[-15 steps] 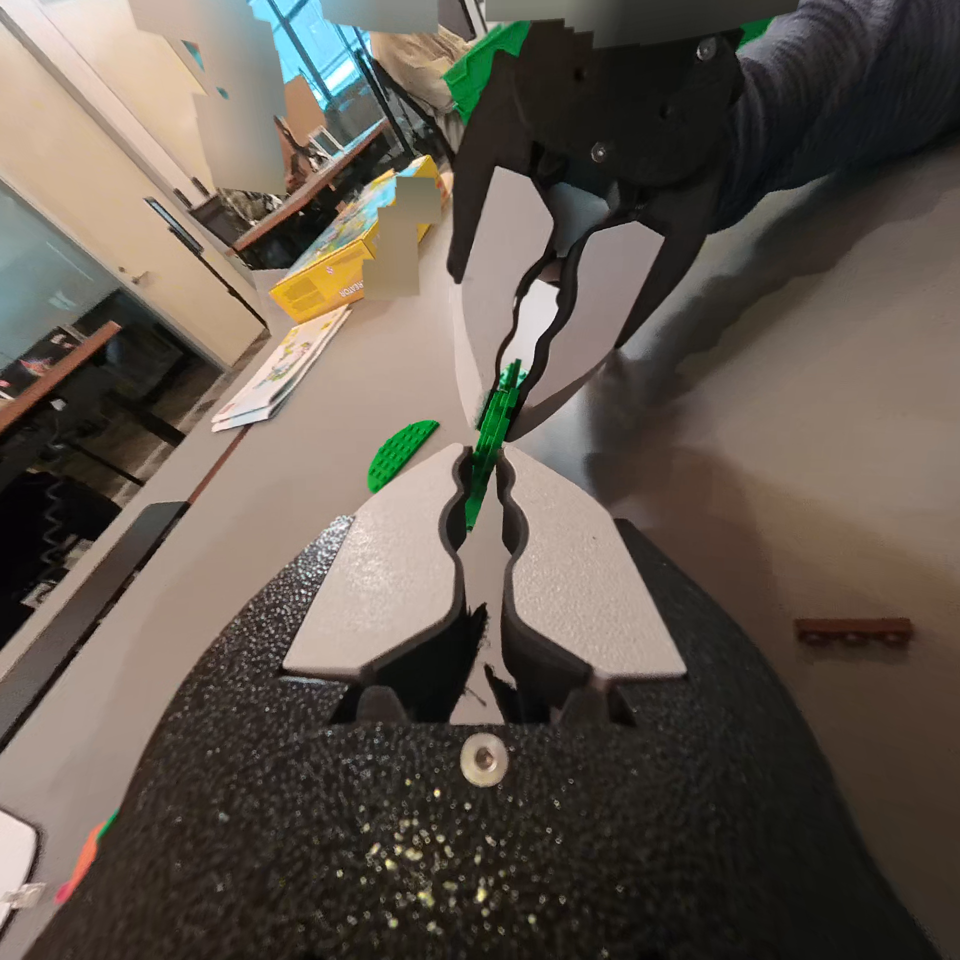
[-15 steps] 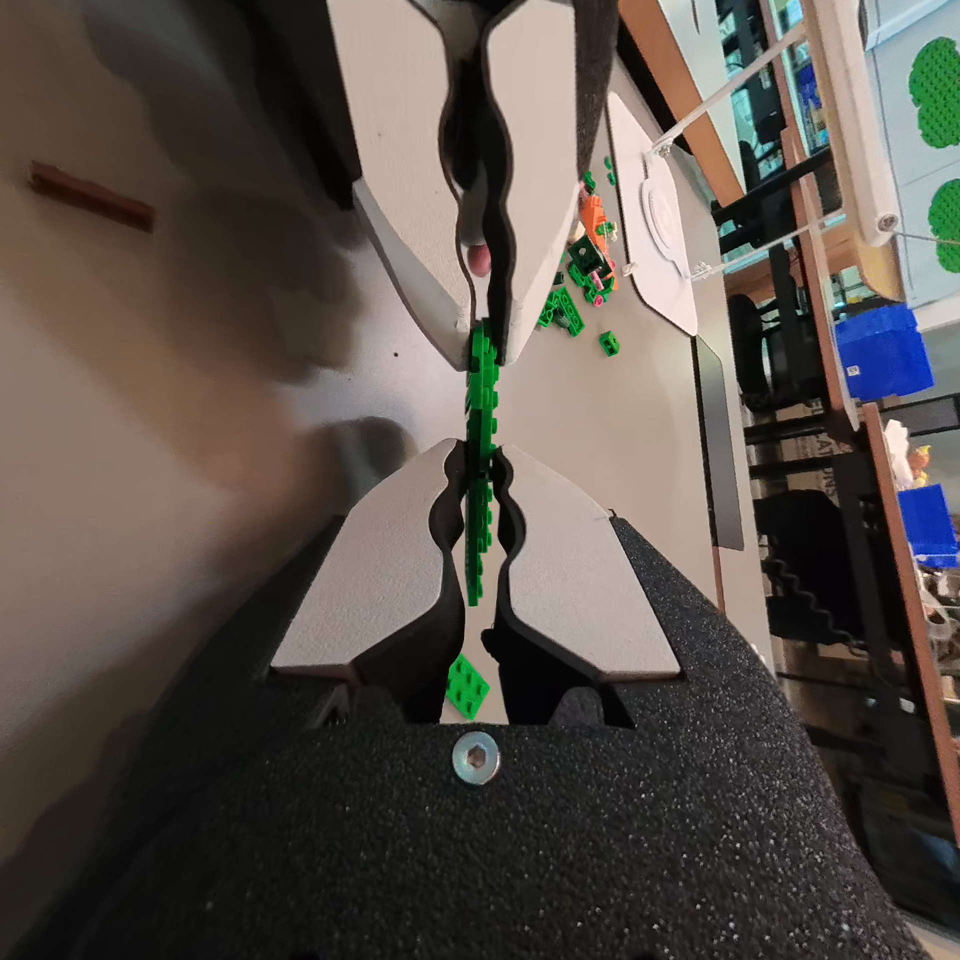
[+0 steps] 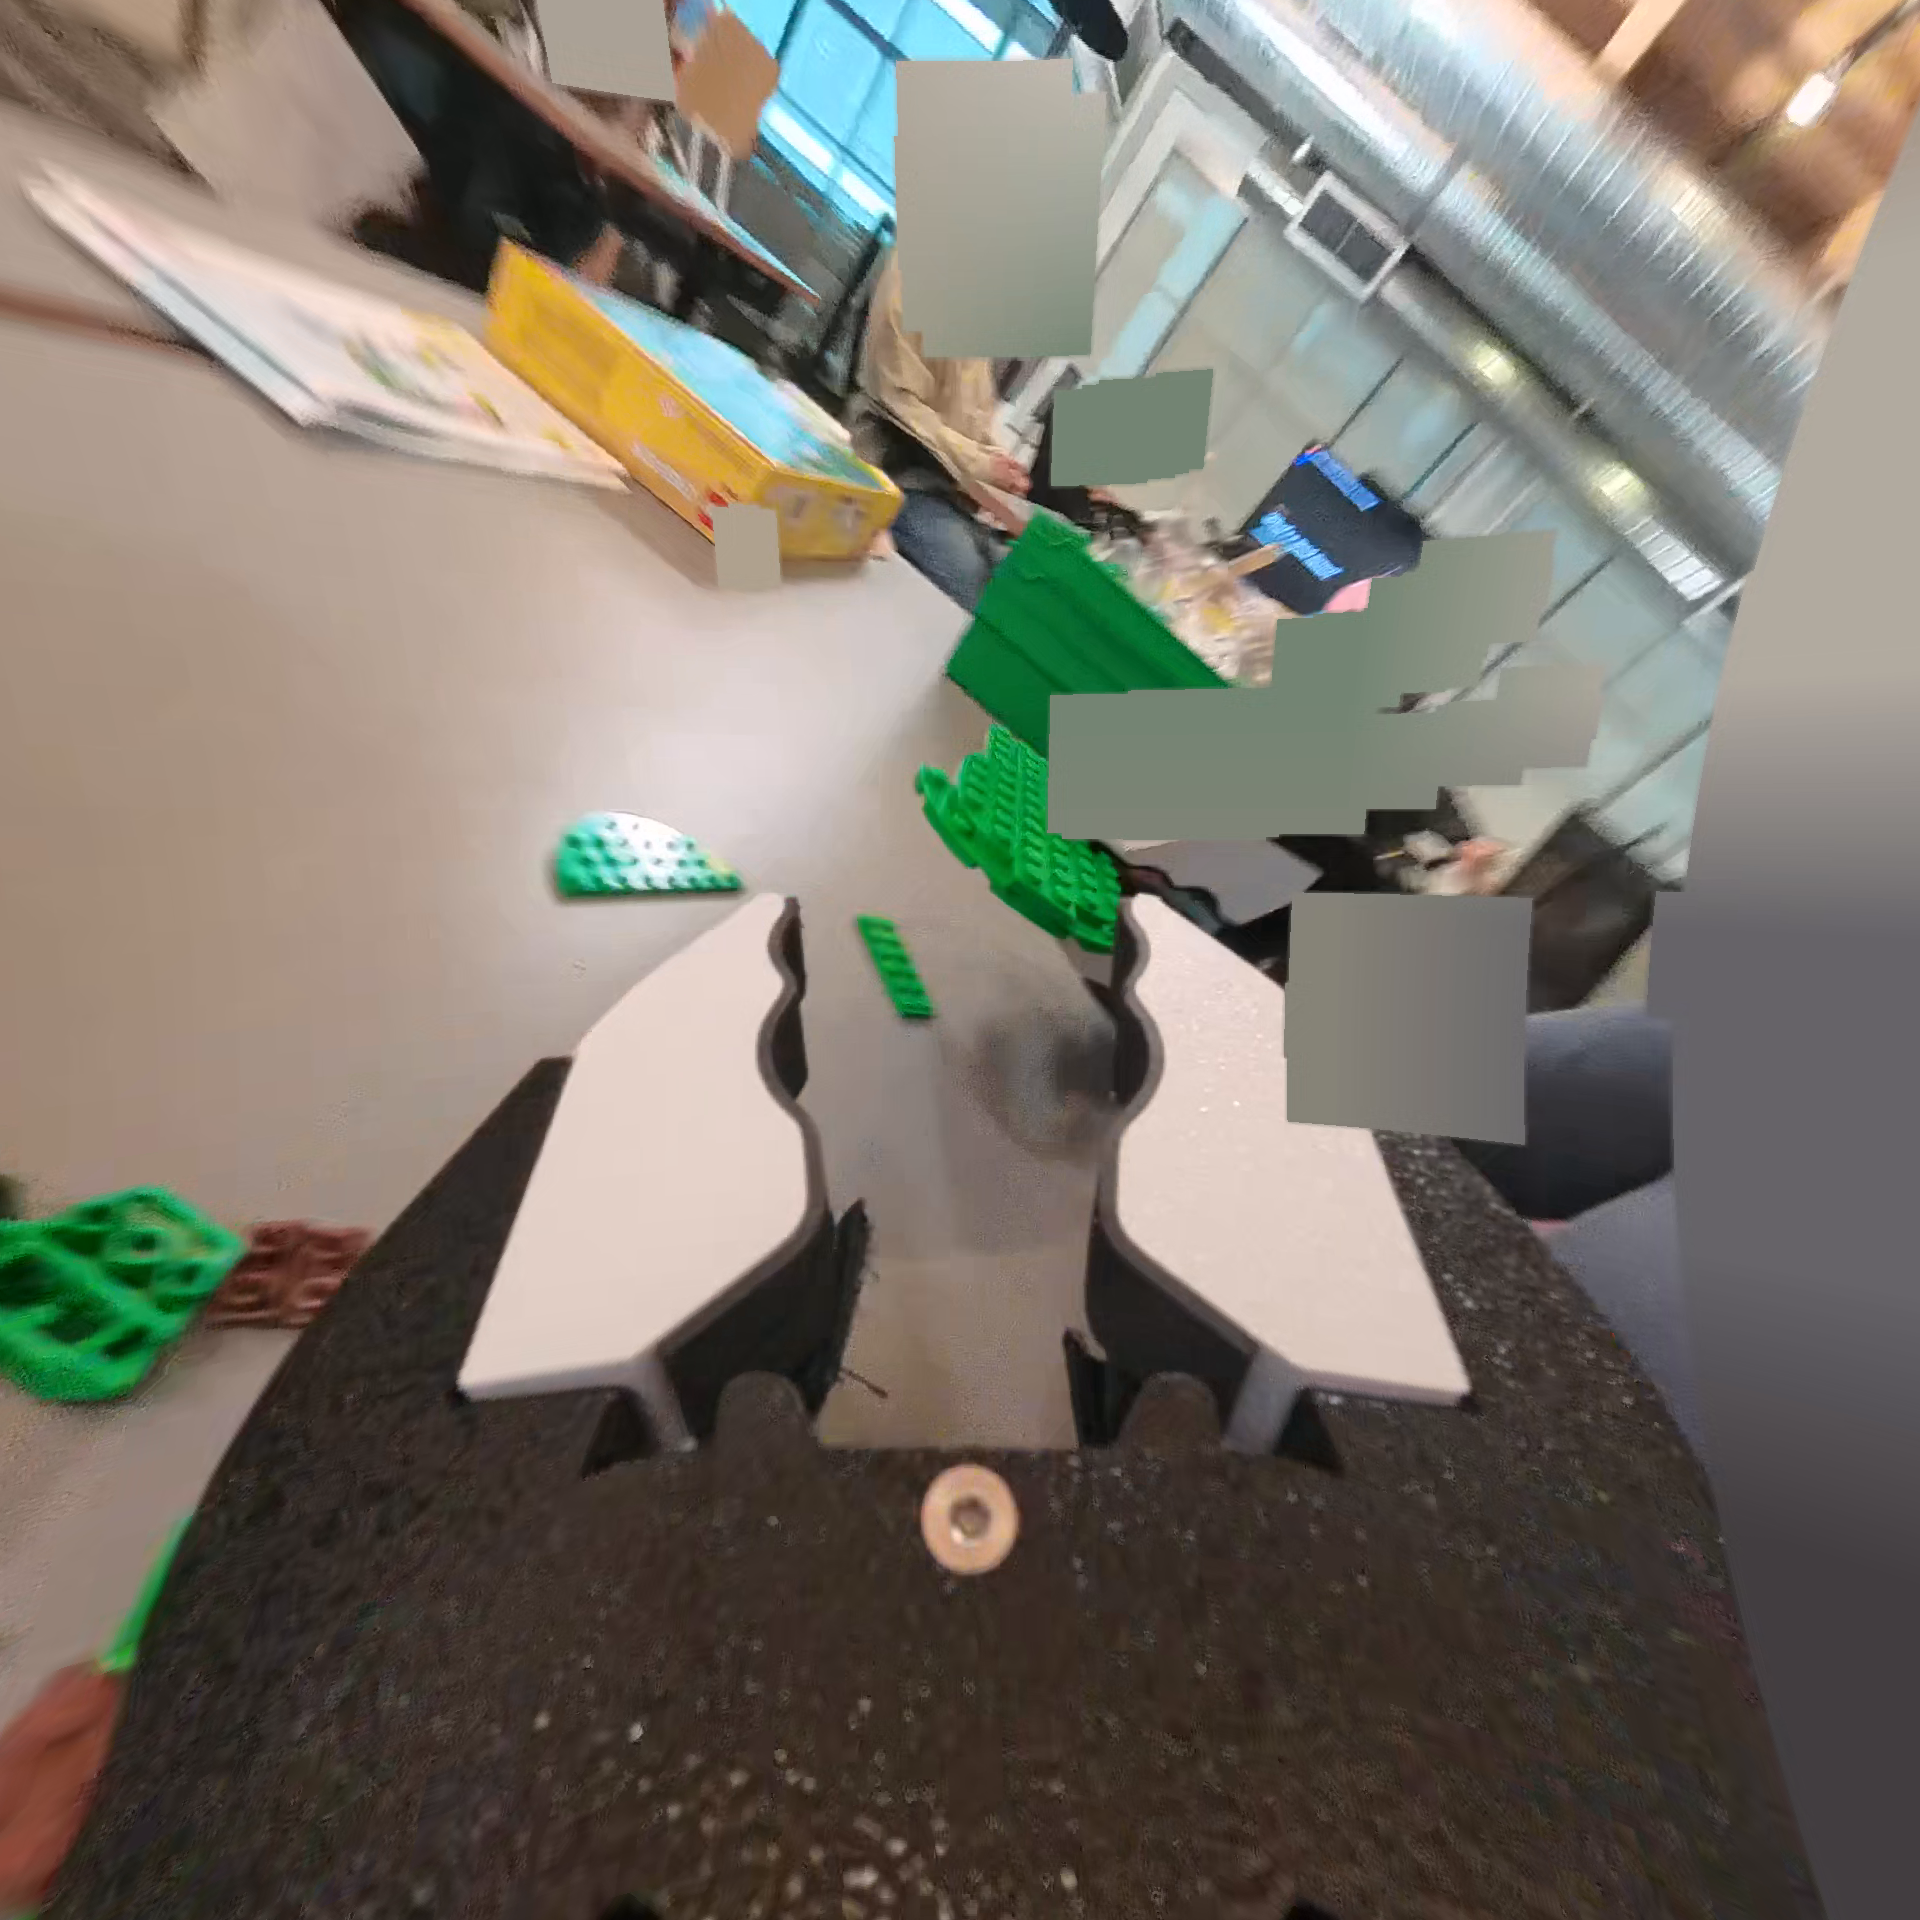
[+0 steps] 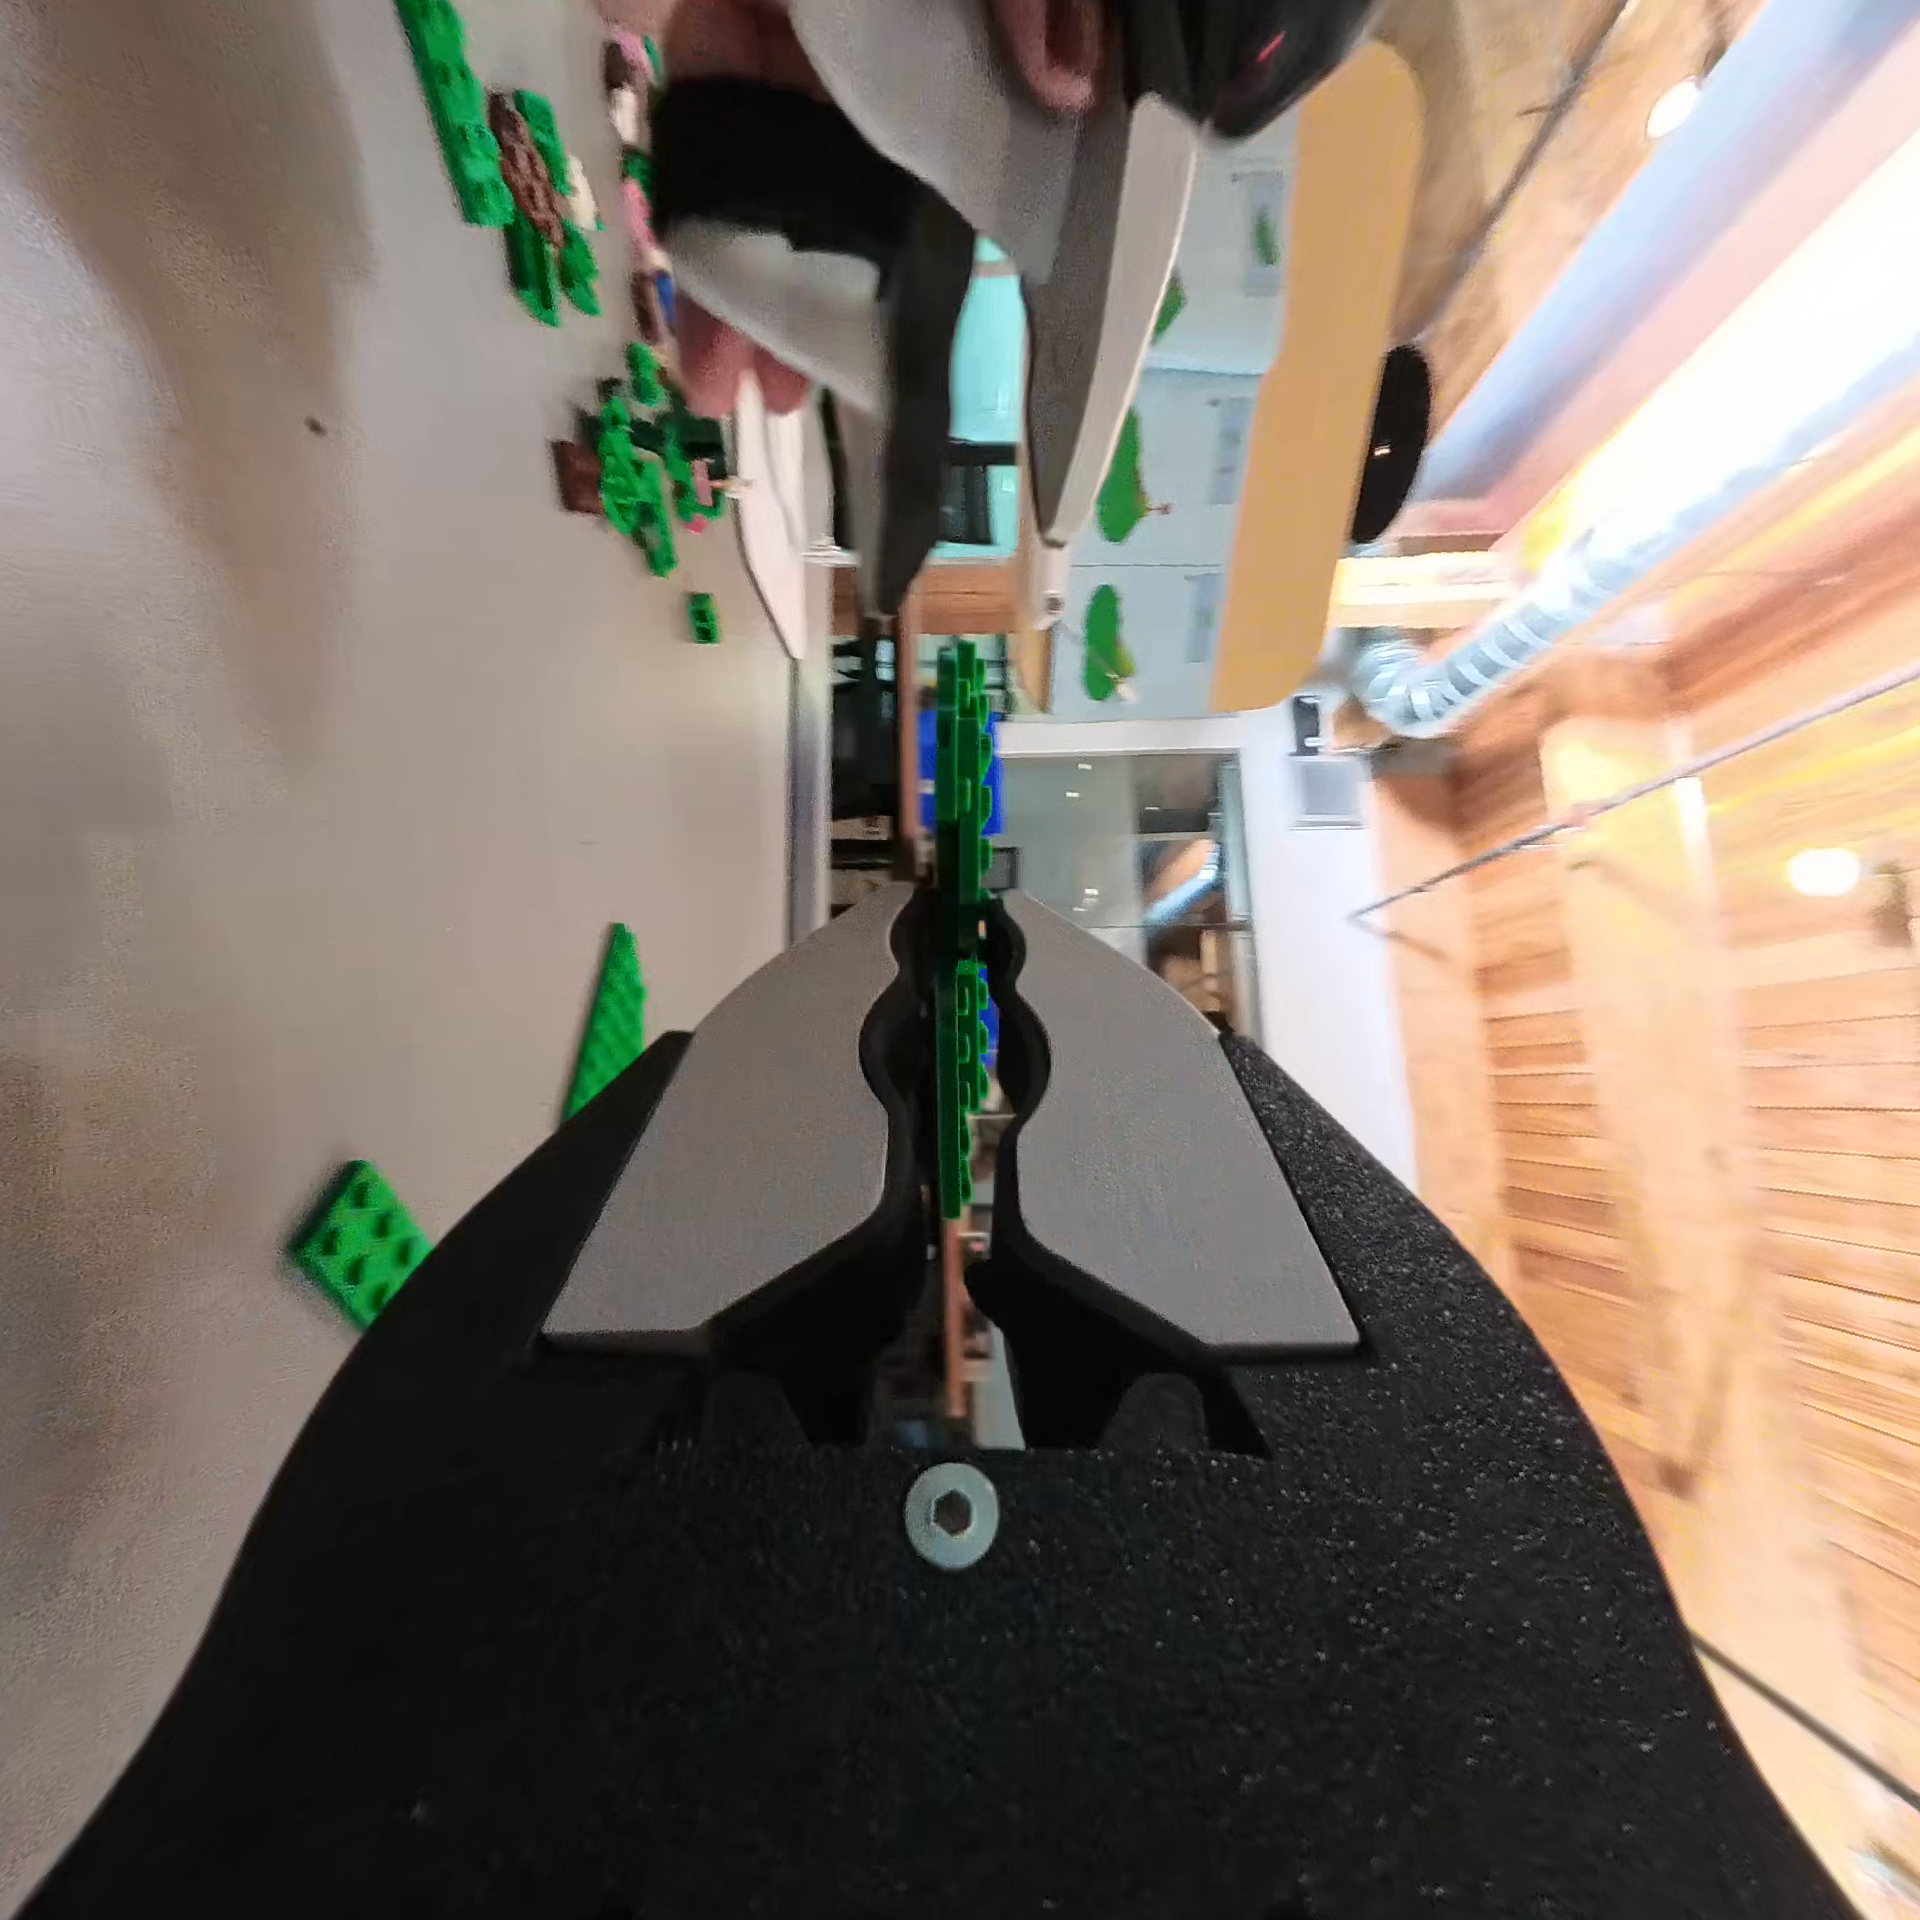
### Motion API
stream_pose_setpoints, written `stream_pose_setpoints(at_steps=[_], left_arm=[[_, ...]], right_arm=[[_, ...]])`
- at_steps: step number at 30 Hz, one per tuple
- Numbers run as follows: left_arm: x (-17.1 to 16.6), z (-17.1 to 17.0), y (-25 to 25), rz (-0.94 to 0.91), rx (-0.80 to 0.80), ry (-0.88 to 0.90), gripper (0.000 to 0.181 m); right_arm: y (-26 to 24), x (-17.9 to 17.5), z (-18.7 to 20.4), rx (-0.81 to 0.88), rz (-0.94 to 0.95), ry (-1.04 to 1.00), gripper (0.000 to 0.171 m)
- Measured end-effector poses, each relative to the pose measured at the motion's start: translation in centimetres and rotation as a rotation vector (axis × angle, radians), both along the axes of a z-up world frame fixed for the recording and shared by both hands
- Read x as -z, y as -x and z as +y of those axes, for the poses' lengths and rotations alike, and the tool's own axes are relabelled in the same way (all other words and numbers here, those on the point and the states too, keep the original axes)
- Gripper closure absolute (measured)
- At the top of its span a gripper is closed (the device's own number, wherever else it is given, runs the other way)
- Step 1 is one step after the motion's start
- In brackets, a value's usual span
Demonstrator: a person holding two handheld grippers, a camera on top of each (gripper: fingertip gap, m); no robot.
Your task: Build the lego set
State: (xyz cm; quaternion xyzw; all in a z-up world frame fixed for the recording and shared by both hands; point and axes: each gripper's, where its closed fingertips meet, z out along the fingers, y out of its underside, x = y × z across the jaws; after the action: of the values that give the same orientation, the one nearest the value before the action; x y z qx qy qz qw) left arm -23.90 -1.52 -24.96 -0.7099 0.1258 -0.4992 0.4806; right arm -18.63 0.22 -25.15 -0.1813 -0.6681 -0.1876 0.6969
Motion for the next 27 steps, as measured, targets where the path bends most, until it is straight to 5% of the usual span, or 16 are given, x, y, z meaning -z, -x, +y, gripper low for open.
stream_pose_setpoints(at_steps=[8,14,19,25,27], left_arm=[[-0.5,-0.4,-3.6,-0.207,0.188,0.182,0.137],[-0.5,-0.2,-4.0,-0.212,0.225,0.149,0.173],[1.4,1.2,-2.1,-0.200,0.184,0.219,0.174],[4.4,0.5,-1.6,-0.125,0.200,0.395,0.174],[4.9,0.0,-1.8,-0.118,0.225,0.429,0.174]], right_arm=[[0.0,-1.6,-1.3,0.013,0.007,-0.255,0.163],[0.3,-0.8,-1.4,-0.002,-0.033,-0.248,0.161],[-1.4,0.2,0.2,-0.045,-0.045,0.194,0.140],[-5.6,4.7,2.1,0.091,-0.142,1.347,0.145],[-6.5,6.1,1.3,0.104,-0.225,1.564,0.148]])
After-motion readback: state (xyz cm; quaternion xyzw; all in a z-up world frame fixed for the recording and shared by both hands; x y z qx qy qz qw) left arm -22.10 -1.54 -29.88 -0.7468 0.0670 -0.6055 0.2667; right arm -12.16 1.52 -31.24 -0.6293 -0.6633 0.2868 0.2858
